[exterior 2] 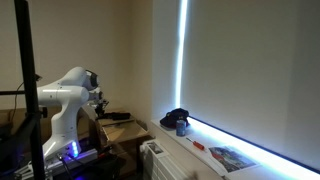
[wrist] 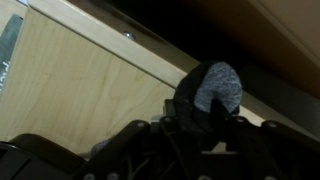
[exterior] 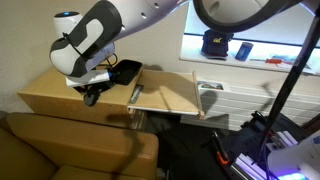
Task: Put the black dish on the nightstand, put the sock in the black dish, and then close the sliding drawer
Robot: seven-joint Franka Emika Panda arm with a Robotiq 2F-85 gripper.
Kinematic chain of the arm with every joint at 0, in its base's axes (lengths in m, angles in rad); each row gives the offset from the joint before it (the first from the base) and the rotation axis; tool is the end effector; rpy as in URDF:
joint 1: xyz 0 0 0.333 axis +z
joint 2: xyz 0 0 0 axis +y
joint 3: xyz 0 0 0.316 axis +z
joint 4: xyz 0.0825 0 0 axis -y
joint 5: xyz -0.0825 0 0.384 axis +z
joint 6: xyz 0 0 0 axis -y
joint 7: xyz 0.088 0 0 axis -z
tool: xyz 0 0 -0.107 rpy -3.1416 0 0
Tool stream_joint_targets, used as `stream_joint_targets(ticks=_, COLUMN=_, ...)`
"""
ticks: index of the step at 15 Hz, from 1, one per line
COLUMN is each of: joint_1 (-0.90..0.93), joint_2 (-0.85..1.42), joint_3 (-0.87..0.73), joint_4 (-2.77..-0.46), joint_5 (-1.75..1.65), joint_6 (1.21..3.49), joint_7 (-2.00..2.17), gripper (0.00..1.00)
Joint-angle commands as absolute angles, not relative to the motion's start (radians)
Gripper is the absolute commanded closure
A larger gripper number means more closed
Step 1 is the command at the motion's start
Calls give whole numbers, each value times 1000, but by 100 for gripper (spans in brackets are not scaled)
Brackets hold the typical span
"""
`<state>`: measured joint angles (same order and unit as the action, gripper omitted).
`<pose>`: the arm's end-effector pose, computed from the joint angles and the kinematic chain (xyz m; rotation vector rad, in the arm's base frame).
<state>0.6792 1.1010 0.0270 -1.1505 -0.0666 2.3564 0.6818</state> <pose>0.5892 0.4930 0.1279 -3.0896 -0.0819 -0.1512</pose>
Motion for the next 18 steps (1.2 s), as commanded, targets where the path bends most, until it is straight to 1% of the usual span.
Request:
stream_joint_targets(ticks=1, joint_1=661, joint_2=1142, joint_3=32, joint_4=-1090, joint_5=-50, joint_6=2350, joint_7=692, gripper=90)
stream_joint_targets(ticks=2, joint_1=658, joint_2=1143, joint_3=34, joint_4=-1088, joint_5=-49, joint_6=2349, joint_7=694, gripper=97)
stream_joint_targets(ticks=3, joint_1=654, joint_2=1143, joint_3=37, joint_4=-1085, joint_5=-47, joint_6=2349, joint_7=693, gripper=100)
stream_joint_targets(ticks=8, joint_1=627, joint_2=1121, joint_3=72, joint_4=-1075, joint_5=-7, joint_6=2347, joint_7=663, gripper=98)
stream_joint_targets(ticks=13, joint_1=574, joint_2=1039, joint_3=169, joint_4=-1056, joint_5=53, joint_6=2365, joint_7=546, gripper=98)
stream_joint_targets(ticks=18, joint_1=549, joint_2=920, joint_3=135, joint_4=-1067, joint_5=24, joint_6=2393, joint_7=551, gripper=98)
